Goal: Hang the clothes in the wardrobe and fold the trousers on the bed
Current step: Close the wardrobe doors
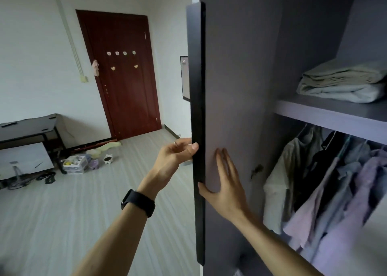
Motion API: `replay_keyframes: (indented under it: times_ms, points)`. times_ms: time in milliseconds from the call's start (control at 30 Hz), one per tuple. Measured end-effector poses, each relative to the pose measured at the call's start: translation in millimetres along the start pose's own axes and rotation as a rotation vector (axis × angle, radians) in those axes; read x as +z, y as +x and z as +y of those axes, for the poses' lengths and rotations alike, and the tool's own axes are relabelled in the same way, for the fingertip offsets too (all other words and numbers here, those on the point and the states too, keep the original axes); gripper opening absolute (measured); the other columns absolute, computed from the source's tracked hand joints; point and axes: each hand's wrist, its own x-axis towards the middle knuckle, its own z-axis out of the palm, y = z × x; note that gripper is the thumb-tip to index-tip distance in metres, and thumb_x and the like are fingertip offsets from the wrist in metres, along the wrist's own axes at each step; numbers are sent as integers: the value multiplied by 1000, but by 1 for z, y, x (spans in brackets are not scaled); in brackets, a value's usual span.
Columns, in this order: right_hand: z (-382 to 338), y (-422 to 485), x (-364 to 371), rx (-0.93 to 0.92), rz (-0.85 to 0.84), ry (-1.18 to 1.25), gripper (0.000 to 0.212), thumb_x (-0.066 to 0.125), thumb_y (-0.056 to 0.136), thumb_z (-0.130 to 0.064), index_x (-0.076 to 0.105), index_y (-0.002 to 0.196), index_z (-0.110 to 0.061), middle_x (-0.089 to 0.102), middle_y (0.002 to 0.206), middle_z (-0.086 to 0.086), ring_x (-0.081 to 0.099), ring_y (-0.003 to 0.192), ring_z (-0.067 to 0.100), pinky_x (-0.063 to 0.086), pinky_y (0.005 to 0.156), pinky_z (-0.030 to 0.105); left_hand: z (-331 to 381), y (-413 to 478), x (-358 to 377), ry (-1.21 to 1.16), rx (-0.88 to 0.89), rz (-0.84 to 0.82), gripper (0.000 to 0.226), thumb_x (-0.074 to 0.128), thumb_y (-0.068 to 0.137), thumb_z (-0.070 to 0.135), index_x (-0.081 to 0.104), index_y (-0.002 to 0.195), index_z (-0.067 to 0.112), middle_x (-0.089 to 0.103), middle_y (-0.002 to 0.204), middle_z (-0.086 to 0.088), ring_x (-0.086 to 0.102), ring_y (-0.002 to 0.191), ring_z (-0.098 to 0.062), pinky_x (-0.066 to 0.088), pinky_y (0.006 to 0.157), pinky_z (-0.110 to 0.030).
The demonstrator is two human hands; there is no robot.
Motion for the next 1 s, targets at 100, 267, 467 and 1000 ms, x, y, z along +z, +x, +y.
replay_keyframes:
  times_ms: [100, 267, 467, 1000]
  points:
    - [9, -26, -36, -1, 15, 76, 87, 51, 89, -73, 21, 159, -32, 30, 163, -9, 29, 149, 6, 33, 114, 17, 6, -11, 33, 10, 16, 8, 32, 78, 84, 31, 74, 104, 7, 73, 104, -22, 69, 102, -36, 53, 99, -41]
    - [23, -81, -84, 80, 116, 148, 59, 66, 93, -46, 52, 144, -21, 60, 140, -11, 58, 126, 2, 53, 99, 26, 11, -30, 101, 63, 97, 4, 9, 82, 84, 24, 74, 81, 27, 74, 85, 7, 70, 82, -8, 52, 75, -19]
    - [36, -126, -127, 220, 310, 55, 46, 63, 94, -49, 51, 136, -32, 57, 122, -34, 63, 103, -6, 59, 79, 24, 7, -33, 183, 137, 179, -16, 18, 82, 80, 41, 68, 87, 32, 71, 111, 11, 70, 101, -8, 57, 91, -38]
    - [106, -128, -214, 373, 486, -425, 43, 77, 89, -20, 67, 128, -4, 70, 116, 8, 72, 92, 21, 62, 75, 35, -8, 18, 344, 585, 536, -23, 31, 68, 91, 49, 69, 102, 21, 26, 158, -4, 46, 132, -32, 51, 100, -40]
